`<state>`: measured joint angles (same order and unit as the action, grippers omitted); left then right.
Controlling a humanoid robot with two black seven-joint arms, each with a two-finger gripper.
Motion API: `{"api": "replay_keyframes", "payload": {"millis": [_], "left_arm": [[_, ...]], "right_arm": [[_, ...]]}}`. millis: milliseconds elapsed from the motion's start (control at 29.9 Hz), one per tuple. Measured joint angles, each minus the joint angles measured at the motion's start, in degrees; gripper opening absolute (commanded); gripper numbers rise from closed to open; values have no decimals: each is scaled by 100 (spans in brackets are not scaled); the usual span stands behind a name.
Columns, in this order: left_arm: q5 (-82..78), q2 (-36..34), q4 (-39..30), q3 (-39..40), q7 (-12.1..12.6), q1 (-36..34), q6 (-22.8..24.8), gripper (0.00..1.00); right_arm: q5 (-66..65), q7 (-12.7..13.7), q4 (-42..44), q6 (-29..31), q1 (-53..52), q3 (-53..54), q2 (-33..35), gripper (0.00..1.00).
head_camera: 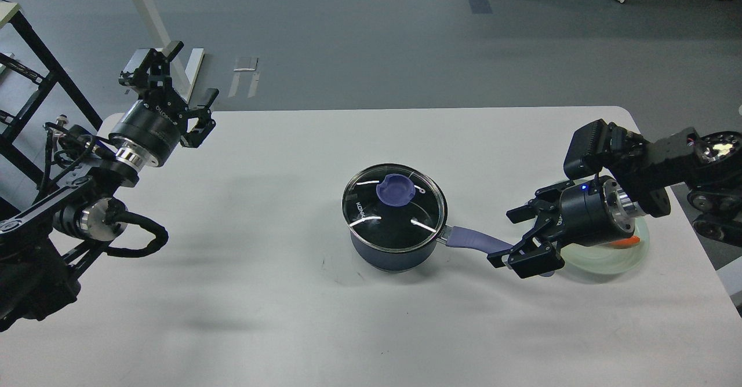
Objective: Open pot lid
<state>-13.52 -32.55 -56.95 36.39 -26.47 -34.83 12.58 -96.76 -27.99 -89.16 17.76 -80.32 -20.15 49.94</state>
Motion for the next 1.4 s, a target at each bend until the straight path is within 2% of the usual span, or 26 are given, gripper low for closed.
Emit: {"api": "replay_keyframes", "payload": {"millis": [234,468,702,1270,1404], "left_arm": [[6,1,-79,7,-6,-2,-18,99],[4,-30,-166,9,-7,-8,-82,99],[7,-33,-172,9,-7,-8,-89,99],[5,-33,-312,6,-8,-7,-160,99],[0,-39,-349,0,-7,-6,-178,99]], "right_arm": [[-301,0,330,-54,194,-11,-189,97],[-351,0,605,-137,414,-16,-424,91],[-403,0,765,-245,496,-16,-620,64],[-418,-1,786,-247,587,-69,-643,38],[-423,-1,787,-247,587,-70,-643,35]]}}
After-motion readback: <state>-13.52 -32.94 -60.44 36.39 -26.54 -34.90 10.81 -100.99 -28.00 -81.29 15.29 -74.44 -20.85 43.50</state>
